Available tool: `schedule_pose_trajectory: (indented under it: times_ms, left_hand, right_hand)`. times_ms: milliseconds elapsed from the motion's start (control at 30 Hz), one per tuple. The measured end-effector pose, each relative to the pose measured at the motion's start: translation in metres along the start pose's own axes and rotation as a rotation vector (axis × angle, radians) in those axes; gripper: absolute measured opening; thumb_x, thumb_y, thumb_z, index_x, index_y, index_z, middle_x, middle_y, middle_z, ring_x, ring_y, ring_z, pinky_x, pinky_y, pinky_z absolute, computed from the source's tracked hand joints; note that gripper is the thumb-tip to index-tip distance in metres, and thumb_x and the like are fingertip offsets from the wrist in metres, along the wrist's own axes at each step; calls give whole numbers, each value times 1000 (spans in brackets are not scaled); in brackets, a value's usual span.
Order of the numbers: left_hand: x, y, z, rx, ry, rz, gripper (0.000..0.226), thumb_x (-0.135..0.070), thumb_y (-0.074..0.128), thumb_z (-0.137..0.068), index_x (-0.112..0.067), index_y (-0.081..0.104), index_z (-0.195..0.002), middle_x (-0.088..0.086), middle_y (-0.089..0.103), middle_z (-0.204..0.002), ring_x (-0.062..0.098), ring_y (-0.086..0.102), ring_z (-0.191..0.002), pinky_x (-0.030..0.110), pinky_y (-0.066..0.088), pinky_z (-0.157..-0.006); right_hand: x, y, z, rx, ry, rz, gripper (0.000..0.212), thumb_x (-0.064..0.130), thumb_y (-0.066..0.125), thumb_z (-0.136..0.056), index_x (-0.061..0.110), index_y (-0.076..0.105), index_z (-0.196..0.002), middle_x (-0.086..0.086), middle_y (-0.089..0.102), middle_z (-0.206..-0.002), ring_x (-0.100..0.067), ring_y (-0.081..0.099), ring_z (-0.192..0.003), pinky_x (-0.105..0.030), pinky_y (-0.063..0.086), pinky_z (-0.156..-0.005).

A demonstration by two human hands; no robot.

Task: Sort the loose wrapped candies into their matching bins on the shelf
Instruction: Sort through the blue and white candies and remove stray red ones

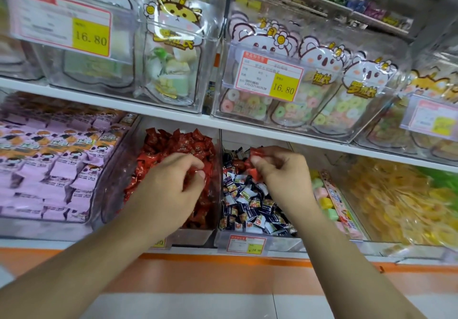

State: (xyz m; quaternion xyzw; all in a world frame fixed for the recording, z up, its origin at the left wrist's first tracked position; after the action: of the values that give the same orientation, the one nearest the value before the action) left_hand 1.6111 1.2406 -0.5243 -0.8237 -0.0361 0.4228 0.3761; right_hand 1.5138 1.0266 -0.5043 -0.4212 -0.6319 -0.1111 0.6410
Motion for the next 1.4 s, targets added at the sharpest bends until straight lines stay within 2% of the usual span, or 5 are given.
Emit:
schedule_pose_trajectory:
  times_ms: [200,367,667,1200,1400]
  left_hand:
    - [-4,-28,0,-207,-54,94,15,-19,57,-102,-24,67,-111,-18,60,-102,8,58,-58,11,42,-53]
    - [-4,-3,3,114,99,-2,36,-29,53,-104,-38,58,-139,-31,51,-141,-17,45,-125,0,27,-105]
    - [5,31,6,317,172,-34,47,-45,43,-107,-52,36,-153,-43,21,-157,-23,12,-143,15,14,-122]
    - [5,22,4,296,141,-53,45,-41,50,-105,-51,44,-149,-41,31,-153,-18,27,-141,5,17,-112]
    - [9,-2,-3,169,15,-63,35,-36,58,-100,-42,57,-134,-30,55,-132,-5,59,-107,17,49,-91]
  right_hand:
    - [19,39,11,277,-57,19,24,37,61,-102,26,75,-119,8,79,-104,-6,73,-98,-22,58,-87]
    - [-8,17,-10,94,-22,154,27,25,52,-107,29,67,-130,8,74,-110,8,67,-75,-5,47,-55]
    - [-39,30,-48,240,-40,626,49,24,61,-102,24,50,-150,-9,60,-144,-25,63,-119,-18,40,-86]
    - [-37,8,-39,-67,-94,458,12,23,77,-90,33,81,-97,4,76,-88,-21,73,-71,-39,64,-63]
    - [-22,-6,-12,-54,-78,227,15,19,79,-91,34,81,-94,20,76,-98,-6,72,-81,-29,61,-71]
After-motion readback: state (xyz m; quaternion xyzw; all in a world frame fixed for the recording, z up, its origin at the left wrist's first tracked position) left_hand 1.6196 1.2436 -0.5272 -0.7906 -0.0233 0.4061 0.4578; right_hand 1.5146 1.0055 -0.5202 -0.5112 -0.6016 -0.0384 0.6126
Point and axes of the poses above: each hand's wrist, its own z-axis away from the middle knuckle, its own y-axis out of the palm, x = y × z, the point moved 4 cm from there along -z, towards the middle knuckle
